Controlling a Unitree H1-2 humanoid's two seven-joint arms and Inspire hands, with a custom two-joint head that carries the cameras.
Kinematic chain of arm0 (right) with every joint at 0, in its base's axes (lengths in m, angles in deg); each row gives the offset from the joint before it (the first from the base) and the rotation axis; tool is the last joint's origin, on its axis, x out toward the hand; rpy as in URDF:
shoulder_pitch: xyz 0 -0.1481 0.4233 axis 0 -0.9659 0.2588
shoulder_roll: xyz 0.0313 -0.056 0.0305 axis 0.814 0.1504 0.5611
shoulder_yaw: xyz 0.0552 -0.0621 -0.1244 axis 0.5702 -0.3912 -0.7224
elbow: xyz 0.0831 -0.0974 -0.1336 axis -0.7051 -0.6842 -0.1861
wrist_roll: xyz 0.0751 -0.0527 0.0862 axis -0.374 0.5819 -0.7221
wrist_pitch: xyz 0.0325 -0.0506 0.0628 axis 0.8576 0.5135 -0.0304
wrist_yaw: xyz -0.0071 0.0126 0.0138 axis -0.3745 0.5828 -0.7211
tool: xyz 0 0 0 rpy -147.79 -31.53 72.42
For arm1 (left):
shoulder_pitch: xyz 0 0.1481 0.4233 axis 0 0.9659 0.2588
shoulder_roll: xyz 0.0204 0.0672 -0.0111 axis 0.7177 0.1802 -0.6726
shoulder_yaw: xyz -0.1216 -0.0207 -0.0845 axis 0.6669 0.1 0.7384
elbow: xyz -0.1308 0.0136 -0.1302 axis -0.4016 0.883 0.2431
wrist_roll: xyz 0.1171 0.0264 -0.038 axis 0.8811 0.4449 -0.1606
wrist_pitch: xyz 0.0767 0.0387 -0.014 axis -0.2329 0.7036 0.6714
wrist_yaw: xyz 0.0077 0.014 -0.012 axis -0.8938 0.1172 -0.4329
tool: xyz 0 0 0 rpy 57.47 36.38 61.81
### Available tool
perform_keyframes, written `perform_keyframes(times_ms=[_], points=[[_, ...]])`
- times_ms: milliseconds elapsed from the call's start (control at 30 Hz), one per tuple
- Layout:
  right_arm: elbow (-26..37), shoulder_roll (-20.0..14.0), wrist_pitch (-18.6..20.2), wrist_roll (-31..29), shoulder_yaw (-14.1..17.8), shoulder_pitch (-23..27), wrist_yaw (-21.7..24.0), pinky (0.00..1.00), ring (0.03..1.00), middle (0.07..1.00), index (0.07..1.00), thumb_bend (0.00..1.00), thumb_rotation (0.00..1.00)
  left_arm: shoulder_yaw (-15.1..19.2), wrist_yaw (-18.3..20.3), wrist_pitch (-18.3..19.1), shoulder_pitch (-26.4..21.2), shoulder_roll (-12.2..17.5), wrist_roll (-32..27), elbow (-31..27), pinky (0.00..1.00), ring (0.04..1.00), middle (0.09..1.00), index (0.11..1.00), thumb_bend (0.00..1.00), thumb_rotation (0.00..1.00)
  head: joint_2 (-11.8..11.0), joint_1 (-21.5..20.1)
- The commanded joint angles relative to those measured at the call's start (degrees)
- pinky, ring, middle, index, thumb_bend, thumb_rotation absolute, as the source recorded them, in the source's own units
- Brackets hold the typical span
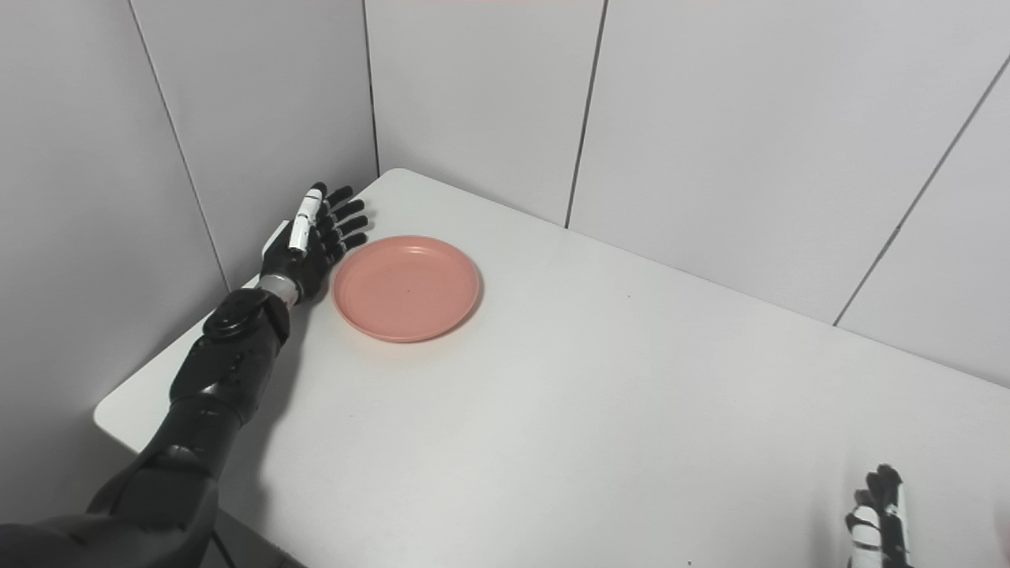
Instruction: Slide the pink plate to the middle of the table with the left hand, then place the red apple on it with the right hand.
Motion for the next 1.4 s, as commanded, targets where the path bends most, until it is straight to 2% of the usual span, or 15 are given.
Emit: perform_keyframes(times_ms=[0,167,367,633,767,1033,1267,1367], points=[[2.2,-0.1,-0.7,0.0,0.1,1.1,0.3,1.0,1.0,1.0,1.0,0.0,1.0,-0.3,0.6,0.2,-2.4,0.3,-0.2,0.3,0.84,0.849,0.858,0.843,0.36,1.0,0.1,-0.1],[2.0,-0.2,-1.0,-0.3,0.2,1.2,0.5,1.0,1.0,1.0,1.0,0.0,1.0,-0.7,0.2,2.3,-3.8,0.0,-0.3,1.2,0.84,0.849,0.86,0.848,0.35,1.0,0.0,-0.2],[2.8,0.0,0.2,-0.4,0.2,1.1,0.3,1.0,1.0,1.0,1.0,0.0,1.0,-0.5,0.2,2.0,-5.2,0.0,-0.2,3.6,0.84,0.846,0.858,0.845,0.35,1.0,-0.1,-0.2],[2.5,-0.1,-0.7,0.3,0.1,1.1,0.2,1.0,1.0,1.0,1.0,0.0,1.0,-0.3,1.4,1.2,-5.8,-0.1,-0.5,6.3,0.86,0.859,0.869,0.852,0.34,1.0,0.1,-0.4],[2.8,0.0,0.0,0.6,0.0,1.1,0.0,1.0,1.0,1.0,1.0,0.0,1.0,-0.2,0.7,1.8,-5.4,-0.7,-0.3,5.3,0.87,0.86,0.871,0.856,0.34,1.0,0.1,-0.7],[2.9,0.2,0.1,0.4,0.2,1.2,0.1,1.0,1.0,1.0,1.0,0.0,1.0,-0.1,2.0,1.8,-3.9,-1.7,-1.0,3.3,0.85,0.859,0.874,0.856,0.33,1.0,0.3,-0.8],[3.0,0.1,0.1,0.4,0.1,1.2,0.3,1.0,1.0,1.0,1.0,0.0,1.0,-0.1,2.3,4.2,-2.4,-3.0,-1.5,0.9,0.88,0.877,0.889,0.87,0.34,1.0,0.4,-0.9],[2.8,0.2,-0.2,0.4,0.2,1.3,0.1,1.0,1.0,1.0,1.0,0.0,1.0,-0.5,2.7,3.9,-1.7,-3.4,-1.5,0.2,0.89,0.881,0.892,0.871,0.33,1.0,0.5,-0.9]])
